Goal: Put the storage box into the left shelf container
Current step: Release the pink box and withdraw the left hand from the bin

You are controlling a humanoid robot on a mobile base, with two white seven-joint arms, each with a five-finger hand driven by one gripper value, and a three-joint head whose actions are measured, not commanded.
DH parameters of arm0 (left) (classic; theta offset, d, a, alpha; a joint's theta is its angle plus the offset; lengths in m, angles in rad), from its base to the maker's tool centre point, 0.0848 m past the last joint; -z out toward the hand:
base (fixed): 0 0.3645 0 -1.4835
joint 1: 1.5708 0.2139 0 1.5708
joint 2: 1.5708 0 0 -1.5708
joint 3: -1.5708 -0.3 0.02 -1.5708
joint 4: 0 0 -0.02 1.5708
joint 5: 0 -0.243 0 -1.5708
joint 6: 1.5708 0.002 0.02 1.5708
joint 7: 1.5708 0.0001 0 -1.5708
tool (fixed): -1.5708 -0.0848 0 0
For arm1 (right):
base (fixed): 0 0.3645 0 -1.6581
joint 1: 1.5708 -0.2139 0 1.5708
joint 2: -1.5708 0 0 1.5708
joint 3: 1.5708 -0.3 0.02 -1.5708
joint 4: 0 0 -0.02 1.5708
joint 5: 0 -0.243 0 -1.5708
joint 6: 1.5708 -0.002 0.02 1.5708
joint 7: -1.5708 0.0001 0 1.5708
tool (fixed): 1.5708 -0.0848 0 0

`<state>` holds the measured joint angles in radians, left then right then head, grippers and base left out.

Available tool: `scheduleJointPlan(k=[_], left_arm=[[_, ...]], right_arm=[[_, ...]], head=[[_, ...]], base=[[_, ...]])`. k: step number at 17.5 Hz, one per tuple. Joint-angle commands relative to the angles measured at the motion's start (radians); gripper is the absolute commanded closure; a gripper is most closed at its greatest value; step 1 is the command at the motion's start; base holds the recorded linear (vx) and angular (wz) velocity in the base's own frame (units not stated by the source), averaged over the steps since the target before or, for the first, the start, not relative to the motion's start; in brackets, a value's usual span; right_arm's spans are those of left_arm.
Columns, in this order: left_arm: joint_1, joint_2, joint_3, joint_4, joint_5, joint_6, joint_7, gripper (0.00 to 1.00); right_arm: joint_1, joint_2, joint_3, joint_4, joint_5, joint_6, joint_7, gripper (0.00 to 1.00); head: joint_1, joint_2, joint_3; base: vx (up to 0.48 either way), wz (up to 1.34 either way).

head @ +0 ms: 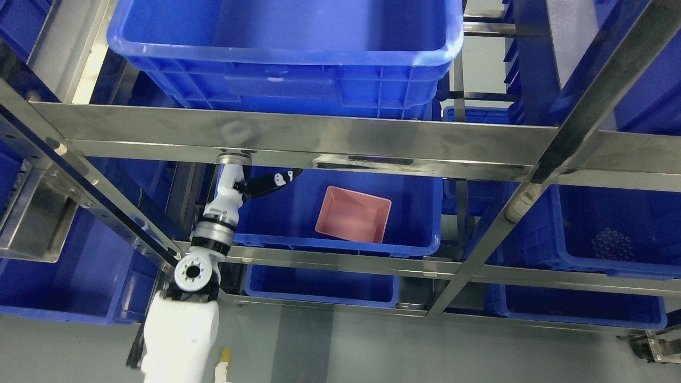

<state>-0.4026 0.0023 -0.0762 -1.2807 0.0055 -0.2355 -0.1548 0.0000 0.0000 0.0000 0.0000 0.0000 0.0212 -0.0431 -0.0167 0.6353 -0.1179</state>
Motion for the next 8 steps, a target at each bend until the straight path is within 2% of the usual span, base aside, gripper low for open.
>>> scheduleJointPlan(k=[1,8], left_arm=[[0.149,0.015,0.047,-0.318,0.080,-0.004,0.084,0.00],[0.192,0.015,-0.042,-0.318,0.082,-0.002,0.089,0.00]], right_arm=[[0.009,-0.017,-0.005,-0.017,0.002,0.000,0.000,0.00],[0.009,-0.017,-0.005,-0.017,0.002,0.000,0.000,0.00]], head=[[0.0000,0.000,0.000],[0.0000,0.000,0.000]], base=[[0.000,0.00],[0.000,0.00]])
